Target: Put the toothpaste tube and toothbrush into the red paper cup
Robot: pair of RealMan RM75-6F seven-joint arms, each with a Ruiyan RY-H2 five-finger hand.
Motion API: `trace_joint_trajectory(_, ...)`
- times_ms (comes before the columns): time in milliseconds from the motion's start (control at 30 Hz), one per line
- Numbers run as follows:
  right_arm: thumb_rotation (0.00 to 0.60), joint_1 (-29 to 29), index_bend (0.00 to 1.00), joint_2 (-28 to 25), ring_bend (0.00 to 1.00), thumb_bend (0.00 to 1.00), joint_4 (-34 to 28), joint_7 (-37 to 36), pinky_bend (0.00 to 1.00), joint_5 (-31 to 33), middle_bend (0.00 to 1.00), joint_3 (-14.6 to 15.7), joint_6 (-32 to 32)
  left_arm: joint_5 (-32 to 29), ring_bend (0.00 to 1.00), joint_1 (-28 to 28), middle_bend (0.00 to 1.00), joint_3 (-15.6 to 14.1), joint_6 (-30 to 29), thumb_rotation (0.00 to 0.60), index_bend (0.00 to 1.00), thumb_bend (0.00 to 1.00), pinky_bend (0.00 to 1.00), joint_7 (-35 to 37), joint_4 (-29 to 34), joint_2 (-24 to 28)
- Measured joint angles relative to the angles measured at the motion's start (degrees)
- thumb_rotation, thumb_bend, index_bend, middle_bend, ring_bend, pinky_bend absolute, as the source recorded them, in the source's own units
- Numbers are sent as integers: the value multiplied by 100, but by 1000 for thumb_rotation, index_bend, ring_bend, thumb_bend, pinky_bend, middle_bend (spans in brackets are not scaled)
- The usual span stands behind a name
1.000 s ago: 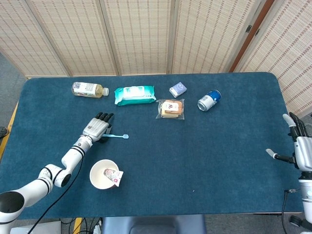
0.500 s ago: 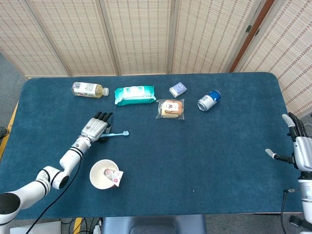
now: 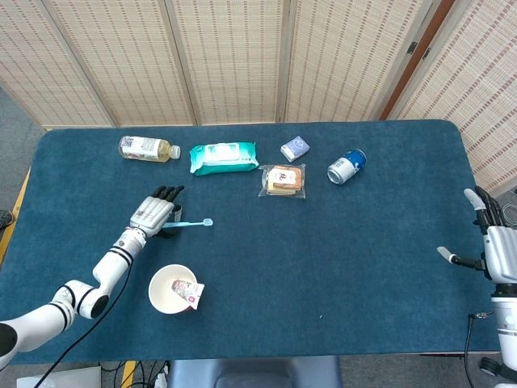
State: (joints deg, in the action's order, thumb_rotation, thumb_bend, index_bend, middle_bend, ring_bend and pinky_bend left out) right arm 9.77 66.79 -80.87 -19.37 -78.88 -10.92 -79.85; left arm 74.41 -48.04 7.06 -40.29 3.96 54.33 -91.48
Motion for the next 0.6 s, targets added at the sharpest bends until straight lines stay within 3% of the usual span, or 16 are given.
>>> trace_joint_trajectory(600, 600, 50, 54, 19, 26, 0, -54, 2, 366, -63, 24, 1, 0, -373, 0, 335, 0, 234, -476, 600, 556, 403, 0, -122, 1744, 927)
